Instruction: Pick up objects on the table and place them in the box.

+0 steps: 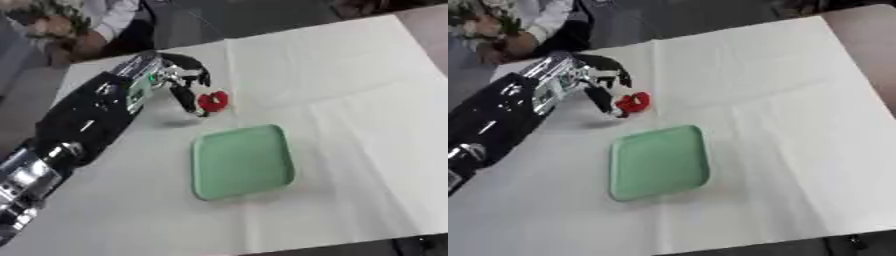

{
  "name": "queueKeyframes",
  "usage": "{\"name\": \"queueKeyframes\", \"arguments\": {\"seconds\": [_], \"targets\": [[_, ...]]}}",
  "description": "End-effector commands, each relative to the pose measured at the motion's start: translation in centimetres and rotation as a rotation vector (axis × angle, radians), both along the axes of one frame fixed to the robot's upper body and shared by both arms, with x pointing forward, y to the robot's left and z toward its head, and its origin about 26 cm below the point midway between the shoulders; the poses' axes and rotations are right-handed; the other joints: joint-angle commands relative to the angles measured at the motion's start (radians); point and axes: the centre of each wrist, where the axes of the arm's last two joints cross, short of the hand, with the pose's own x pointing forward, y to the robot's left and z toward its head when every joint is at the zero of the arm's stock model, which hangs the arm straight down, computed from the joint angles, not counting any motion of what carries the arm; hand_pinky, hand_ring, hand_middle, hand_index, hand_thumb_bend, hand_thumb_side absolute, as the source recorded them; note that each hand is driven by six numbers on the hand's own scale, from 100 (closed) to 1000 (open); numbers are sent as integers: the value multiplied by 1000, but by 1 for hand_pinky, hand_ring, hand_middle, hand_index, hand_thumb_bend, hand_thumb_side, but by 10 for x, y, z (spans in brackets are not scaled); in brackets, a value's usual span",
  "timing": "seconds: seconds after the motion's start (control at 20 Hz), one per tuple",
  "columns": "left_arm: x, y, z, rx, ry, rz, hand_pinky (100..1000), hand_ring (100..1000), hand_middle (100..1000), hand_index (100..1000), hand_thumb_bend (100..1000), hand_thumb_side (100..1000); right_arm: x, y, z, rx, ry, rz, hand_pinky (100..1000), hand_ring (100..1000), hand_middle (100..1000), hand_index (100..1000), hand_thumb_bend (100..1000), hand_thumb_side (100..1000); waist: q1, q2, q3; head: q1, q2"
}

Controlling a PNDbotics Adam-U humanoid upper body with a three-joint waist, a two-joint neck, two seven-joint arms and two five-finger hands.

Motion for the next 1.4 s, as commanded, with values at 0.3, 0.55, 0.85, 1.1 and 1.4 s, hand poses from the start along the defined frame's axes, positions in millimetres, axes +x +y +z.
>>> {"name": "queueKeyframes", "arguments": {"seconds": [0.3, 0.55, 0.85, 1.1, 1.4], "targets": [[7, 6, 16, -7, -76, 6, 527, 693, 823, 876, 502, 380, -4, 6, 13, 14, -45, 31, 100, 434, 382, 439, 160, 406, 1, -6, -13, 26, -1], [9, 10, 10, -21, -73, 11, 541, 692, 823, 877, 518, 370, -4, 9, 14, 22, -48, 45, 100, 438, 382, 439, 159, 407, 0, 0, -23, 38, -1], [12, 15, 1, -35, -77, 23, 530, 683, 816, 874, 514, 363, -4, 13, 17, 26, -56, 62, 100, 440, 384, 439, 159, 407, 1, 10, -35, 51, -1], [13, 17, -8, -42, -83, 25, 395, 545, 714, 806, 450, 373, -4, 14, 19, 29, -62, 69, 100, 442, 386, 439, 159, 406, 3, 13, -41, 54, -1], [12, 19, -4, -57, -196, 26, 100, 100, 264, 508, 100, 823, -4, 13, 18, 25, -60, 69, 100, 440, 385, 439, 158, 405, 6, 9, -39, 50, -1]]}}
